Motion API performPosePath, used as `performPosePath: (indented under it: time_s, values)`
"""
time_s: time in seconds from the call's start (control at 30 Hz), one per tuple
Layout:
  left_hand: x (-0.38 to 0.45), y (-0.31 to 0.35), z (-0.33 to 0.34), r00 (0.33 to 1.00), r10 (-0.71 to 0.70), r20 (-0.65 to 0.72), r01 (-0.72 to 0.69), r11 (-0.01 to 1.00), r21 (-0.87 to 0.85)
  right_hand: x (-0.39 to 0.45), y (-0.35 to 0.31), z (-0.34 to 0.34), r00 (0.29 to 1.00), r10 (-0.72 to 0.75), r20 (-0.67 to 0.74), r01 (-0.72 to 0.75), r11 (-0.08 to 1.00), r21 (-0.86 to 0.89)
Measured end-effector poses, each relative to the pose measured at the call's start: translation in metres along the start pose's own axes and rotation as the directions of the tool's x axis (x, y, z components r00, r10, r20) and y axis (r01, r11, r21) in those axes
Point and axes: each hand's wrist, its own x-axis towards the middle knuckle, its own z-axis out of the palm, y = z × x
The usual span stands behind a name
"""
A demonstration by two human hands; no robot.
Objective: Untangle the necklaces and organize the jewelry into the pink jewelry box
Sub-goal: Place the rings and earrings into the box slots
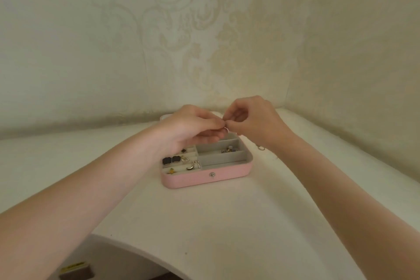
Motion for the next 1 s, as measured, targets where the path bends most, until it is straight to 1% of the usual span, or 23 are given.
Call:
performPosePath:
  time_s: [0.07, 0.1, 0.17, 0.23, 0.3, 0.37, 0.47, 0.6, 0.67, 0.73, 0.83, 1.0]
  values:
    - [-0.004, -0.002, -0.012, 1.000, -0.008, -0.020, 0.007, 0.999, -0.037, 0.001, -0.004, 0.009, 0.998, -0.068, 0.008, 0.068, 0.998, 0.012]
    - [-0.007, -0.004, -0.017, 1.000, -0.006, -0.027, 0.005, 0.999, -0.045, 0.001, -0.005, 0.011, 0.997, -0.066, 0.038, 0.063, 0.996, 0.057]
    - [-0.012, -0.009, -0.027, 0.999, 0.024, -0.031, -0.024, 1.000, -0.001, 0.000, -0.007, 0.013, 0.988, -0.011, 0.157, -0.024, 0.975, 0.219]
    - [-0.019, -0.013, -0.034, 0.997, 0.080, -0.014, -0.078, 0.989, 0.123, -0.002, -0.008, 0.014, 0.959, 0.039, 0.280, -0.144, 0.920, 0.365]
    - [-0.025, -0.014, -0.038, 0.990, 0.142, 0.015, -0.141, 0.959, 0.244, -0.003, -0.010, 0.015, 0.935, 0.076, 0.347, -0.228, 0.877, 0.422]
    - [-0.029, -0.014, -0.041, 0.984, 0.176, 0.030, -0.176, 0.929, 0.326, -0.004, -0.013, 0.016, 0.915, 0.102, 0.390, -0.270, 0.873, 0.406]
    - [-0.030, -0.017, -0.042, 0.978, 0.206, 0.006, -0.187, 0.873, 0.450, -0.005, -0.020, 0.016, 0.905, 0.100, 0.414, -0.243, 0.919, 0.309]
    - [-0.034, -0.020, -0.047, 0.963, 0.267, -0.033, -0.209, 0.820, 0.533, -0.004, -0.027, 0.018, 0.902, 0.105, 0.419, -0.209, 0.955, 0.211]
    - [-0.038, -0.020, -0.051, 0.955, 0.297, -0.018, -0.222, 0.753, 0.619, -0.003, -0.027, 0.018, 0.899, 0.113, 0.424, -0.203, 0.964, 0.173]
    - [-0.043, -0.019, -0.051, 0.958, 0.282, 0.045, -0.229, 0.666, 0.710, -0.003, -0.028, 0.019, 0.899, 0.123, 0.420, -0.206, 0.966, 0.157]
    - [-0.045, -0.020, -0.045, 0.959, 0.250, 0.131, -0.260, 0.600, 0.757, -0.003, -0.028, 0.019, 0.903, 0.131, 0.410, -0.207, 0.967, 0.148]
    - [-0.039, -0.023, -0.034, 0.966, 0.210, 0.150, -0.236, 0.487, 0.841, -0.005, -0.028, 0.018, 0.906, 0.133, 0.401, -0.207, 0.967, 0.148]
